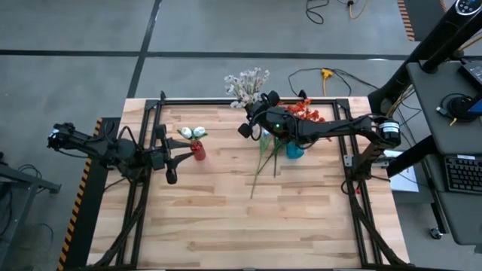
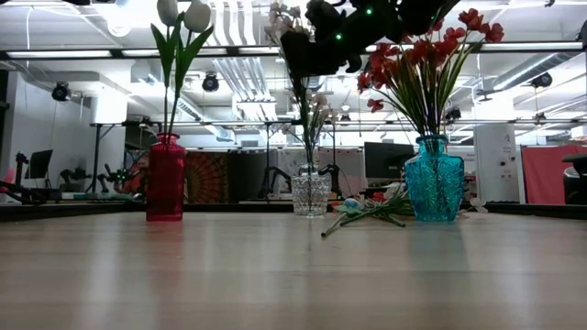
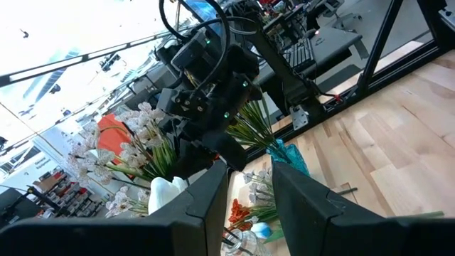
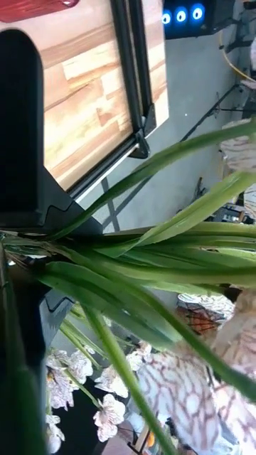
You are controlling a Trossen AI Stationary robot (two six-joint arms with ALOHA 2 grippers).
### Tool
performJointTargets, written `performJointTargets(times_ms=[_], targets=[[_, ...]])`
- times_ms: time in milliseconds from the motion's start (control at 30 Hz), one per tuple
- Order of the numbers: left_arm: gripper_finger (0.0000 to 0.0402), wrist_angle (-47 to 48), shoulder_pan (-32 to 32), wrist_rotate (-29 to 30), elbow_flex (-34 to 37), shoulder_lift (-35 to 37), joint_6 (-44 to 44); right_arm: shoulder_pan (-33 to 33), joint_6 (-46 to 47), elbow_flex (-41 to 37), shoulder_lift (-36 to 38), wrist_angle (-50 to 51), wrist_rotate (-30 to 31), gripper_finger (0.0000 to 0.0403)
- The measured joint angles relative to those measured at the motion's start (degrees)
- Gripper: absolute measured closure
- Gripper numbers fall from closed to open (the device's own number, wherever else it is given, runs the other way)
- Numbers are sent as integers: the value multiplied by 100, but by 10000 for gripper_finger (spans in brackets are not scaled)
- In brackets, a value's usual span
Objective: Sort flowers into vase by color
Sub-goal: Put the left white flowers into the transparent vase
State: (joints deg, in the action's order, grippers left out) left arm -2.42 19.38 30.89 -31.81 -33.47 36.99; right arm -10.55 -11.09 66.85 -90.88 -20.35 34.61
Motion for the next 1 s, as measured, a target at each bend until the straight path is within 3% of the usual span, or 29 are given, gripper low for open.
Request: performJointTargets(times_ms=[167, 533, 1000], targets=[[304, -2, 0, 0, 2, 0, 2, 0, 134, 154, 1, 438, 2, 353], [304, -2, 0, 0, 2, 0, 0, 2, 285, 406, 2, 1006, 25, 227], [304, 1, 0, 0, 2, 0, 0, 215, 593, 1347, 5, 2985, 586, 138]])
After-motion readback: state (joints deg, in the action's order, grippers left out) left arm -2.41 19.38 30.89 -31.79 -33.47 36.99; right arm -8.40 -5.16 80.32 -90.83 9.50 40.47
